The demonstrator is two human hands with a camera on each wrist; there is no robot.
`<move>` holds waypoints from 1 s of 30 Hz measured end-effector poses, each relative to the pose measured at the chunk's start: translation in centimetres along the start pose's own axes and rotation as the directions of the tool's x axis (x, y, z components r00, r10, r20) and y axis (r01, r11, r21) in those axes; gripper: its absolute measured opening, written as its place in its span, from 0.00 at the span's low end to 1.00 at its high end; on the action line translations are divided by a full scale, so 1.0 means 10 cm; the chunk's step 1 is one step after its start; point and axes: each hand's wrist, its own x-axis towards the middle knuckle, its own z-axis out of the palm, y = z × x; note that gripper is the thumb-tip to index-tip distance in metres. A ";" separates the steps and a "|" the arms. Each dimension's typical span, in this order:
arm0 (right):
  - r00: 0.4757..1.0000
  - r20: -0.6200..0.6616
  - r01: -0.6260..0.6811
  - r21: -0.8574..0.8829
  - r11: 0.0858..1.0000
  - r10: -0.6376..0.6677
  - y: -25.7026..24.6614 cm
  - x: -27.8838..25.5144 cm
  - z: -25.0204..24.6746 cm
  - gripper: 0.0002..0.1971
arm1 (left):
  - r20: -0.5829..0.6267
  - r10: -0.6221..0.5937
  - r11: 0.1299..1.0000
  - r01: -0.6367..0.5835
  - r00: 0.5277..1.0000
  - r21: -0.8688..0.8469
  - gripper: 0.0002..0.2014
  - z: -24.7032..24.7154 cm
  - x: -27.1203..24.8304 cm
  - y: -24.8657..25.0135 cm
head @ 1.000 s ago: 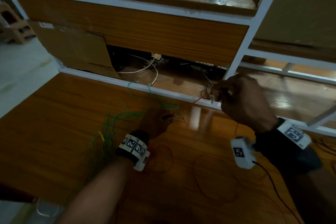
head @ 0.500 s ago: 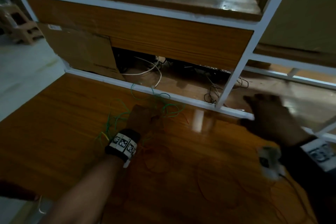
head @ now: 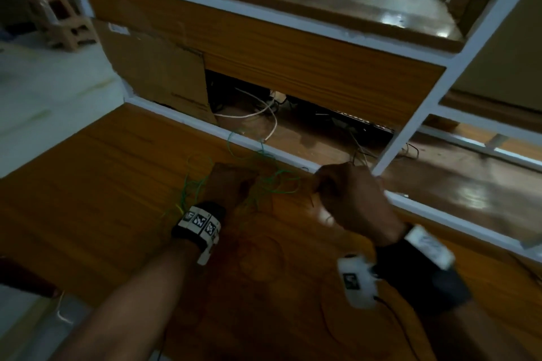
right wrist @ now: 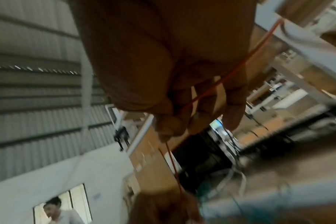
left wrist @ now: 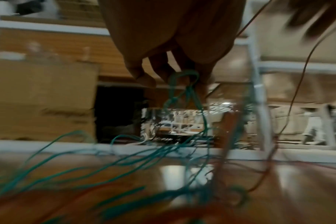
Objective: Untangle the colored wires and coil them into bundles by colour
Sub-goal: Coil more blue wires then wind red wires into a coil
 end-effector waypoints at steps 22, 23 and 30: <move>0.967 0.227 -0.098 -0.069 0.993 0.111 0.11 0.32 1.02 0.08 | 0.113 0.041 0.988 -0.057 0.993 0.144 0.12 0.12 -0.23 0.14; 0.972 0.218 -0.093 -0.003 0.996 0.091 0.11 0.31 1.03 0.09 | 0.081 0.028 0.990 -0.038 0.996 0.133 0.13 0.11 -0.24 0.08; 0.995 0.096 -0.055 0.221 0.974 0.035 0.12 -0.02 0.33 0.13 | 0.027 -0.145 0.989 0.145 0.989 0.018 0.13 -0.11 -0.31 -0.33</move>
